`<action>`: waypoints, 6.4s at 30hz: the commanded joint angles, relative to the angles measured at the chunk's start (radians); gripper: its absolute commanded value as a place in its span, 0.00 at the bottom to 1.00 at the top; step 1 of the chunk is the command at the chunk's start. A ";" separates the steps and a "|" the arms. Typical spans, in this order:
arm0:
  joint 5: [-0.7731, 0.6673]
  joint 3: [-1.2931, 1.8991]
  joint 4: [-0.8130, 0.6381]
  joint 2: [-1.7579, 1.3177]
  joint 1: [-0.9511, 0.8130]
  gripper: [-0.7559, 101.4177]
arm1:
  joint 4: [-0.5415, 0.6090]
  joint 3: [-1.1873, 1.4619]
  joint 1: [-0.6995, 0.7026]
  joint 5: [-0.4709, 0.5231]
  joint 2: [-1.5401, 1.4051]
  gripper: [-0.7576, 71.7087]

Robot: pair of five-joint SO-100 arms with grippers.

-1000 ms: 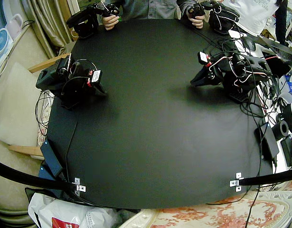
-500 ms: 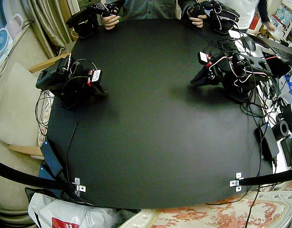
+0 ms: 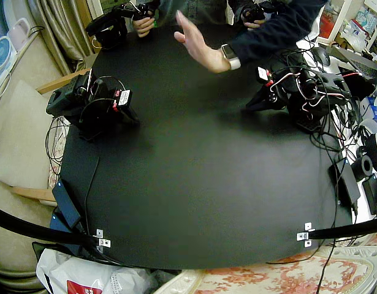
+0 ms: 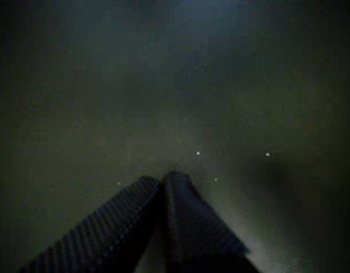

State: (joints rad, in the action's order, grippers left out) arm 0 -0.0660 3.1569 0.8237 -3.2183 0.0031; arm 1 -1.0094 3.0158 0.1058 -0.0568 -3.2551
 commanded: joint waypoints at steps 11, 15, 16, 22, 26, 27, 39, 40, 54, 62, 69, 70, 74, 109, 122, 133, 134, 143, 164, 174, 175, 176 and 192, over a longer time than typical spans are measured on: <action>0.002 0.015 -0.020 -0.021 0.006 0.01 | 0.560 -0.489 -0.078 0.026 -0.018 0.00; 0.002 0.015 -0.020 -0.021 0.006 0.01 | 0.463 -0.916 0.012 0.241 0.077 0.00; 0.002 0.015 -0.020 -0.021 0.006 0.01 | 0.451 -1.048 0.150 0.393 0.115 0.00; 0.002 0.015 -0.021 -0.021 0.006 0.01 | 0.522 -0.569 0.012 0.086 0.014 0.00; 0.002 0.015 -0.021 -0.021 0.006 0.01 | 0.554 -0.824 0.417 0.492 -0.014 0.00; 0.002 0.015 -0.021 -0.021 0.006 0.01 | 0.543 -0.773 0.296 0.368 0.011 0.00; 0.002 0.015 -0.021 -0.021 0.006 0.01 | 0.663 -0.698 0.267 0.273 0.104 0.00; 0.002 0.015 -0.021 -0.021 0.006 0.01 | 0.692 -0.627 0.210 0.166 0.126 0.00; 0.002 0.015 -0.021 -0.021 0.006 0.01 | 0.703 -0.525 0.227 0.190 0.035 0.00; 0.000 0.015 -0.021 -0.021 0.006 0.01 | 0.752 -0.624 0.334 0.538 -0.018 0.58; 0.002 0.015 -0.021 -0.021 0.006 0.01 | 0.752 -0.615 0.250 0.443 -0.018 0.26; 0.002 0.015 -0.021 -0.021 0.006 0.01 | 0.762 -0.635 0.245 0.423 -0.017 0.23; 0.002 0.015 -0.021 -0.021 0.006 0.01 | 0.792 -0.617 0.150 0.264 -0.017 0.07; 0.009 0.015 -0.021 -0.021 -0.002 0.01 | 0.988 -0.314 0.091 -0.152 -0.017 0.03; 0.015 0.015 -0.021 -0.021 -0.008 0.01 | 0.845 -0.393 0.149 -0.006 -0.017 0.13; 0.015 0.015 -0.021 -0.021 -0.008 0.01 | 0.925 -0.284 0.149 -0.107 -0.017 0.00; 0.015 0.015 -0.021 -0.021 -0.008 0.01 | 0.962 -0.250 0.149 -0.123 -0.017 0.00; 0.011 0.015 -0.021 -0.021 -0.003 0.01 | 0.853 -0.245 0.215 0.034 -0.017 0.00; 0.014 0.011 -0.009 -0.021 0.008 0.01 | -0.015 -0.009 -0.035 0.066 -0.017 0.00; 0.015 0.008 -0.003 -0.021 0.009 0.01 | -0.015 -0.009 -0.028 0.077 -0.017 0.00; 0.015 0.000 0.009 -0.021 0.009 0.01 | -0.015 -0.009 -0.028 0.077 -0.017 0.00; 0.015 -0.017 0.012 -0.021 0.008 0.01 | -0.015 -0.009 -0.028 0.077 -0.018 0.00; -0.048 -0.405 -0.181 -0.021 0.057 0.01 | -0.015 -0.009 -0.006 0.077 -0.018 0.00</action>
State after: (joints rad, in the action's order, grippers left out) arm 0 -0.1795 2.8486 0.7946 -3.2168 0.0614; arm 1 -1.0109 3.0189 0.0859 0.0123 -3.2612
